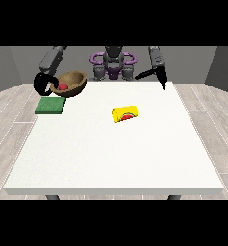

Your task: Pick the cup and pour the ball into the bowl, then pick the bowl and place it on the pad

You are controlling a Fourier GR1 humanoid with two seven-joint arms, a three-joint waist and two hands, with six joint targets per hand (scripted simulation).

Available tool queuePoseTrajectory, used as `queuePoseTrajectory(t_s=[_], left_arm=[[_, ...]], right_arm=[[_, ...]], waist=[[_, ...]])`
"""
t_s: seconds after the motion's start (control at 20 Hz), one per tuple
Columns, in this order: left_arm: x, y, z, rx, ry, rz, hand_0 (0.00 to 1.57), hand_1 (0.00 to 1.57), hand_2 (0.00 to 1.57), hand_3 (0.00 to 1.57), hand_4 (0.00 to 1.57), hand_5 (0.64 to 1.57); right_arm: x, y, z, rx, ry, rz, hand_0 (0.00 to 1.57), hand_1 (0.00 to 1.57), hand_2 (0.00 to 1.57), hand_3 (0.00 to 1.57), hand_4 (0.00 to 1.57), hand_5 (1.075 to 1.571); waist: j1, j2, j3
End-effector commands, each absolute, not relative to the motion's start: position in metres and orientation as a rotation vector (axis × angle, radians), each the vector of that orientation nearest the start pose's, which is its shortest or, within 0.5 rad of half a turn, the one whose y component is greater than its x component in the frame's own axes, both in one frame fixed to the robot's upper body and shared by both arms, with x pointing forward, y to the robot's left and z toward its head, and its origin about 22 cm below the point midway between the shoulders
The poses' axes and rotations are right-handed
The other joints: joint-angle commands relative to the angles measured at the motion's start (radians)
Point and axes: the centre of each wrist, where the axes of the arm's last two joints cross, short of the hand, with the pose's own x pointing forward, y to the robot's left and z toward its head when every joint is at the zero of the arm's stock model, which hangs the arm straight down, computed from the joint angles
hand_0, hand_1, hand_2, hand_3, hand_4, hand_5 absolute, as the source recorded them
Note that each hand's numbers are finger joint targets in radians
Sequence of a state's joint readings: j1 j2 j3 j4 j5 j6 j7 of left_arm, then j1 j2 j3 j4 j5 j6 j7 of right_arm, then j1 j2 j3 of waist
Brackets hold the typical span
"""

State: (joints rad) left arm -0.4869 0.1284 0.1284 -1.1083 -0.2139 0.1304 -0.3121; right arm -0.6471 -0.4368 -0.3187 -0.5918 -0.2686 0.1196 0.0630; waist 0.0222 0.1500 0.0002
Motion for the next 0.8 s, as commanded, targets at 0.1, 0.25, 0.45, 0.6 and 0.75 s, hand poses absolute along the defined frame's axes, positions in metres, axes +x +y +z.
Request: queuePoseTrajectory(t_s=[0.1, 0.25, 0.45, 0.6, 0.75], left_arm=[[0.368, 0.221, 0.060, 0.306, -1.992, -0.238, 0.00, 0.00, 0.00, 0.00, 0.00, 1.565], [0.367, 0.213, 0.076, 0.332, -2.139, -0.271, 0.00, 0.00, 0.00, 0.00, 0.00, 1.565], [0.358, 0.181, 0.107, 0.340, -2.217, -0.264, 0.00, 0.00, 0.00, 0.00, 0.00, 1.565], [0.352, 0.187, 0.115, 0.350, -2.261, -0.246, 0.00, 0.00, 0.00, 0.00, 0.00, 1.563], [0.345, 0.179, 0.134, 0.357, -2.249, -0.247, 0.00, 0.00, 0.00, 0.00, 0.00, 1.563]], right_arm=[[0.353, -0.445, 0.057, -0.075, -1.400, -0.279, 1.57, 1.57, 1.57, 1.57, 1.06, 1.562], [0.351, -0.470, 0.083, -0.083, -1.478, -0.315, 1.57, 1.57, 1.57, 1.37, 1.03, 1.562], [0.331, -0.498, 0.084, -0.164, -1.547, -0.301, 1.57, 1.57, 1.57, 1.19, 1.01, 1.567], [0.323, -0.513, 0.094, -0.215, -1.598, -0.271, 1.57, 1.57, 1.57, 0.00, 1.03, 1.566], [0.324, -0.520, 0.107, -0.221, -1.614, -0.272, 1.57, 1.57, 1.57, 0.00, 1.04, 1.569]], waist=[[0.022, 0.121, 0.0009], [0.056, 0.237, 0.0014], [0.072, 0.310, 0.0034], [0.063, 0.351, 0.0027], [0.048, 0.361, 0.0030]])
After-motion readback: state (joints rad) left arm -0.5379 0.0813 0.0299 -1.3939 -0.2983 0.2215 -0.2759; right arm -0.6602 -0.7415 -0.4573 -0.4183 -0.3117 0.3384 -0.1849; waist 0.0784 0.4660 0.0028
